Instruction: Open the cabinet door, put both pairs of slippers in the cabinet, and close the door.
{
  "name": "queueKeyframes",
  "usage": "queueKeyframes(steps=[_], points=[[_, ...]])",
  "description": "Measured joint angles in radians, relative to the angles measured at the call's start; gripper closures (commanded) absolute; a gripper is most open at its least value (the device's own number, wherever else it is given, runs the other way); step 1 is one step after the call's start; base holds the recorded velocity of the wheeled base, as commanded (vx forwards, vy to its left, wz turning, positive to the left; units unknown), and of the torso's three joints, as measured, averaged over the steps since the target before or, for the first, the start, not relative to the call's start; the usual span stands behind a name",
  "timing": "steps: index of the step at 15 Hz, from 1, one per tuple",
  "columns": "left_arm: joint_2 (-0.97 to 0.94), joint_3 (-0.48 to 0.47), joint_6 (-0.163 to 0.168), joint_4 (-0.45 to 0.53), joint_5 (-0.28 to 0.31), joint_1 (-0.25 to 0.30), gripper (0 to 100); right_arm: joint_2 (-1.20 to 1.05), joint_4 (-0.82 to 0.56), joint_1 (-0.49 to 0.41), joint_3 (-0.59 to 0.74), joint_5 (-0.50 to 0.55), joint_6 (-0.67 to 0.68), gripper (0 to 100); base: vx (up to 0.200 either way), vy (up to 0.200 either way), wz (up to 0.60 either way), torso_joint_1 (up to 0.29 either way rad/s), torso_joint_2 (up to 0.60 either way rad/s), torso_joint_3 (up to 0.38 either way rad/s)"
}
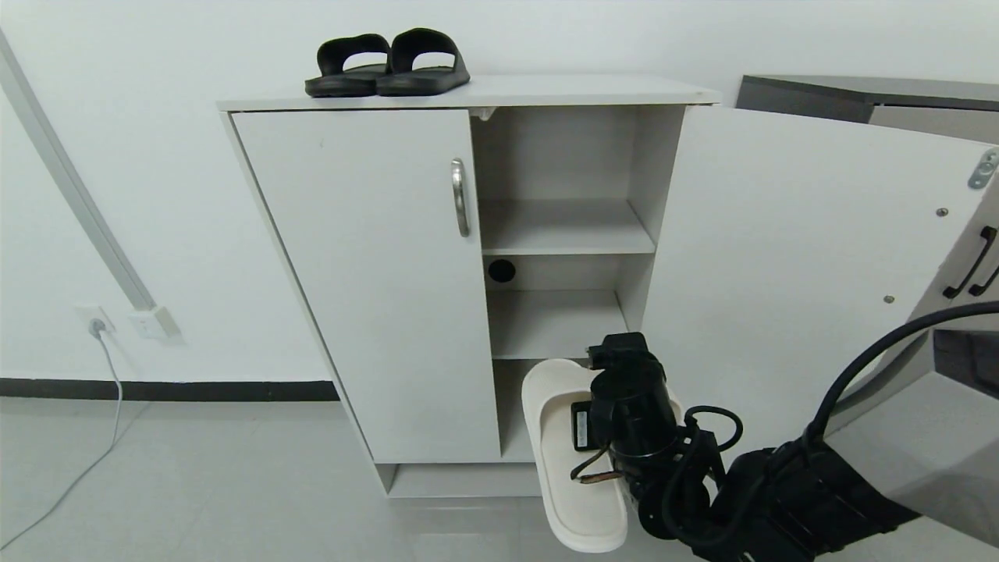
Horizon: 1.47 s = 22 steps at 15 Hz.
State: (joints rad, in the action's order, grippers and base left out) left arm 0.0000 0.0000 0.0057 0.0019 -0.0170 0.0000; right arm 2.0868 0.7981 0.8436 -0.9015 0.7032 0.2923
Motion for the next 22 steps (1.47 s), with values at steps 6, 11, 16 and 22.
queueKeyframes(steps=[6,11,16,22], points=[[0.000,0.000,-0.001,0.000,-0.001,0.000,100,0.053,0.086,0.000,-0.037,-0.010,-0.030,100,0.100,0.000,0.00,0.002,0.00,0.000],[0.000,0.000,-0.001,0.000,0.000,0.000,100,0.105,0.099,0.023,-0.070,-0.019,-0.039,100,0.000,0.000,0.00,0.000,0.00,0.000],[0.001,0.000,0.000,0.000,0.000,0.000,100,0.126,0.097,0.024,-0.073,-0.041,-0.041,100,0.000,0.000,0.00,0.002,0.00,-0.130],[0.002,0.000,0.000,0.000,0.000,0.000,100,0.141,0.095,0.024,-0.098,-0.044,-0.066,100,0.000,0.000,0.00,0.002,0.00,-0.195]])
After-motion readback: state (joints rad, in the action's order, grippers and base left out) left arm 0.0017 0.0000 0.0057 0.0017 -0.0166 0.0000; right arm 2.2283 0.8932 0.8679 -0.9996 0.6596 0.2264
